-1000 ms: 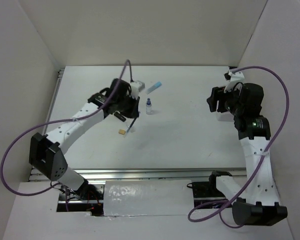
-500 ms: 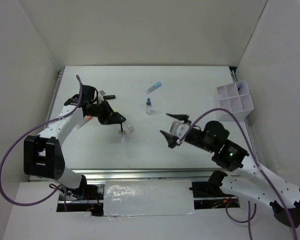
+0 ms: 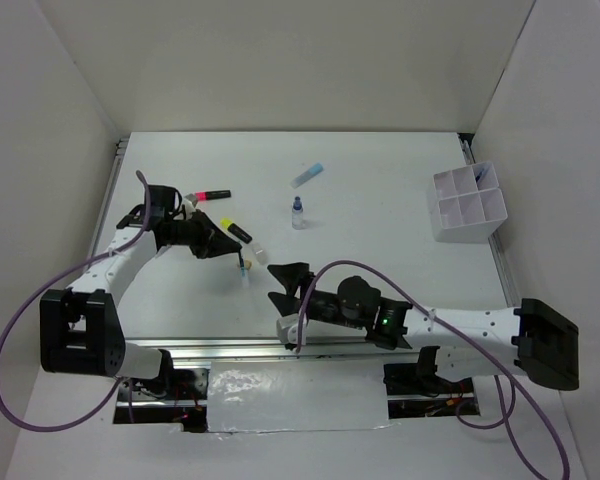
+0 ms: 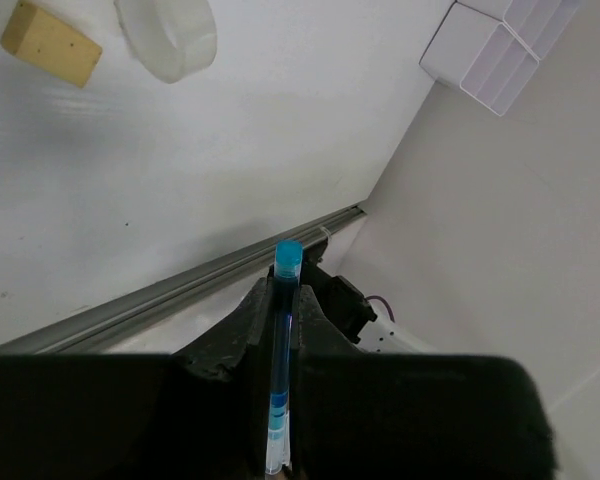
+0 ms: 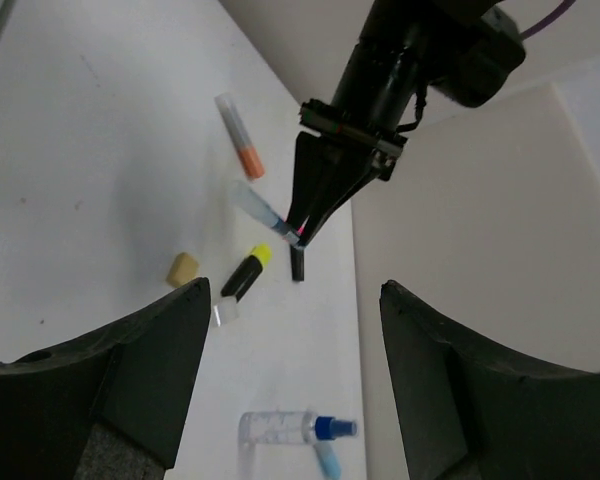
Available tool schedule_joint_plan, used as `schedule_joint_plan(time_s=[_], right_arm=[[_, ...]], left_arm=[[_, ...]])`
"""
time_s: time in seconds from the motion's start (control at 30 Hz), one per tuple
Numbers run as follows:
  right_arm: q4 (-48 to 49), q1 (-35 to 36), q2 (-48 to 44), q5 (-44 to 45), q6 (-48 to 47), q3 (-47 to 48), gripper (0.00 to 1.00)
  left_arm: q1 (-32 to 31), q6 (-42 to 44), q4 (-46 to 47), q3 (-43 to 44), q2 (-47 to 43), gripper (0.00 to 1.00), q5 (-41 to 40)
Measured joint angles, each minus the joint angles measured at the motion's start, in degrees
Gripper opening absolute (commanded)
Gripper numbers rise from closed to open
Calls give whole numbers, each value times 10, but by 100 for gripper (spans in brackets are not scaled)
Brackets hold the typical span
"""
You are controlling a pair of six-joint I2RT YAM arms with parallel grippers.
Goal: Sort the stationery into containers
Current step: Pass the stationery from the left arm to the right
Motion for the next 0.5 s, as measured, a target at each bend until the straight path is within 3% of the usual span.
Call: schedule_joint_plan(time_s=[0.2,0.5], right_arm=[[72,2,59,-6,-34,16,74],[75,-18,64,-92,-84,17,67]], left_arm=[[7,-22,3,-25,-2,0,10],[7,-32,7,-25,-2,0,14]])
